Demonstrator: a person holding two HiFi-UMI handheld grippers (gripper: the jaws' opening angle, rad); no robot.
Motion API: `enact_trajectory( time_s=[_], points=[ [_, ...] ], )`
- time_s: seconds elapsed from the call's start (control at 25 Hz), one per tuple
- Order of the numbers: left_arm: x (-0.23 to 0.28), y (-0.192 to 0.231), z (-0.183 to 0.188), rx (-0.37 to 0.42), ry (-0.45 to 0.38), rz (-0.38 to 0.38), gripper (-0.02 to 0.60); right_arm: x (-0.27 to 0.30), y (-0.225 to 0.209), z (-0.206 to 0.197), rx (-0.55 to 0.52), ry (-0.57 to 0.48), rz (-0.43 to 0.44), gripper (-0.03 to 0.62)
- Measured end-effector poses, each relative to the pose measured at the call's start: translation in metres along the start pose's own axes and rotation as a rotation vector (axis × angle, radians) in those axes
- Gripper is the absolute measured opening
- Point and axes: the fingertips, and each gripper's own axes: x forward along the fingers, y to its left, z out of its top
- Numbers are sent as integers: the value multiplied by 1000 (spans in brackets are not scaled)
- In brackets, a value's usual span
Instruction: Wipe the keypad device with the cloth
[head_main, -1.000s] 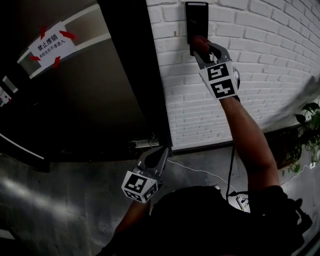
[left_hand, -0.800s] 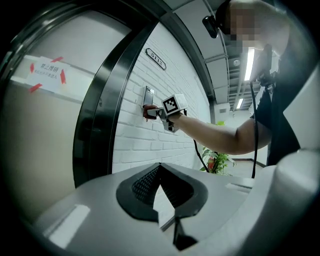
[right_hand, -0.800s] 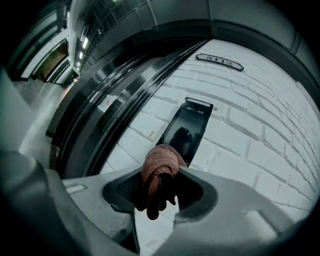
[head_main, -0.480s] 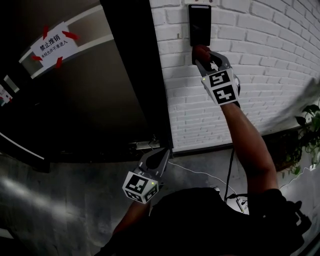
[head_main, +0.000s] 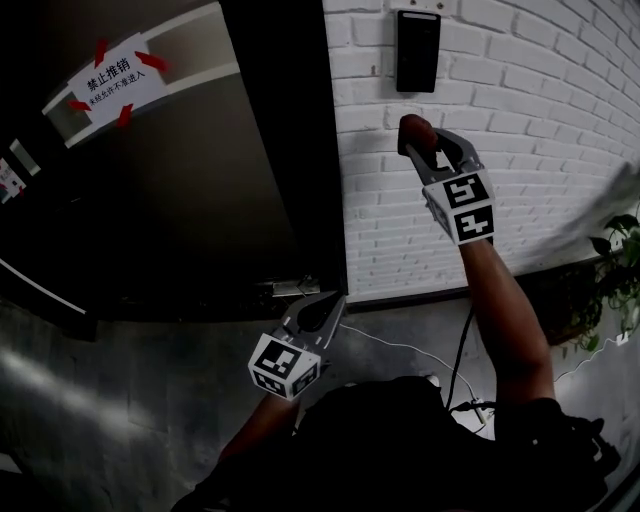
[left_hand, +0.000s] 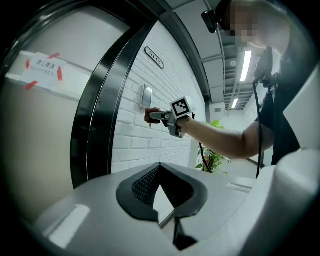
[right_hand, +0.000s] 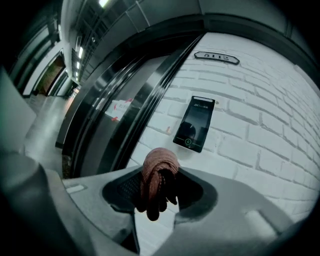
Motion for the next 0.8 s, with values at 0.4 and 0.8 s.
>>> enact_trajectory(
  time_s=[0.4,0.8],
  points=[
    [5,-7,0,-1,-26,8,15,-122,68,-56,174,-76,168,147],
    [21,-56,7,6,-37,30,15,-232,92,-120,368,10,239,147]
  ],
)
